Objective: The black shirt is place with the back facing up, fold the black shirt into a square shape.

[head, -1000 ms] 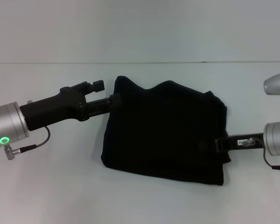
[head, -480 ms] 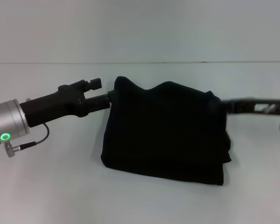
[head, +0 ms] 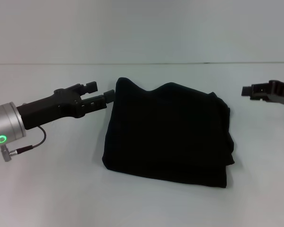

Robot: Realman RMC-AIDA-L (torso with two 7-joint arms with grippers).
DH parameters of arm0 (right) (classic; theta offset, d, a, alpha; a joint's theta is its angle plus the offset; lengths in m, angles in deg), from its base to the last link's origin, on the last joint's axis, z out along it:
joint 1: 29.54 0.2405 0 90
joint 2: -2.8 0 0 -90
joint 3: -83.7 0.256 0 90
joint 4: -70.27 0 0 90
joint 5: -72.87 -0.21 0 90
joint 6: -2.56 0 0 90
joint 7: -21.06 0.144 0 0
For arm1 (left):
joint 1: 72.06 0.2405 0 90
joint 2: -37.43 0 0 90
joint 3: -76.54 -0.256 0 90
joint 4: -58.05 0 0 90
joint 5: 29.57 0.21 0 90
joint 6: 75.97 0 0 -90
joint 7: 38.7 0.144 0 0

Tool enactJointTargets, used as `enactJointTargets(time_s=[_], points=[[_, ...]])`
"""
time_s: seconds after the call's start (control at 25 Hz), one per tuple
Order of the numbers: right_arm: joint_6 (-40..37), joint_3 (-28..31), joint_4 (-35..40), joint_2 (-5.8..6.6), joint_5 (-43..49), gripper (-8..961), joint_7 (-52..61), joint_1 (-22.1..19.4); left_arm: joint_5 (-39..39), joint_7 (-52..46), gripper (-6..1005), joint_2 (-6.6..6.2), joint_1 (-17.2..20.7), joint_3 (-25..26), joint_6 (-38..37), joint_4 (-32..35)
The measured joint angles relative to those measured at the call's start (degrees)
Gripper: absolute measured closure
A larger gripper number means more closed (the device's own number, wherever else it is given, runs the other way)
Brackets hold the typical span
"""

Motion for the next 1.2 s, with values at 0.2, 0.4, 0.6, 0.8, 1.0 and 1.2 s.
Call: enactJointTargets(time_s=[0.2,0.4,0.6,0.8,1.0,1.2], points=[[-0.32,-2.70,-1.55,-0.38,6.97,602,4.93,2.53,0.23,0.65,138,-0.09,0.31,-0.08,-0.48,0.31],[1.15,-3.77,-5.48,-1.23,10.47,431,5.33,5.20,0.37,2.02,137,-0.28,0.48,-0.50,-1.73,0.91],[5.18,-4.62,-8.02,-2.08,10.83,288,5.75,6.21,0.42,2.26,136,-0.47,0.49,-0.52,-2.53,1.31],[7.88,-4.72,-8.22,-3.49,10.75,230,5.48,6.27,0.46,2.26,134,-0.50,0.44,-0.28,-2.55,1.47],[10.32,-4.72,-8.23,-4.78,10.55,266,5.45,6.73,0.48,2.28,132,-0.48,0.29,-0.25,-2.30,1.47],[13.01,-4.33,-8.36,-6.02,10.43,386,5.74,6.80,0.28,2.66,132,-0.45,0.26,-0.18,-2.12,1.46]])
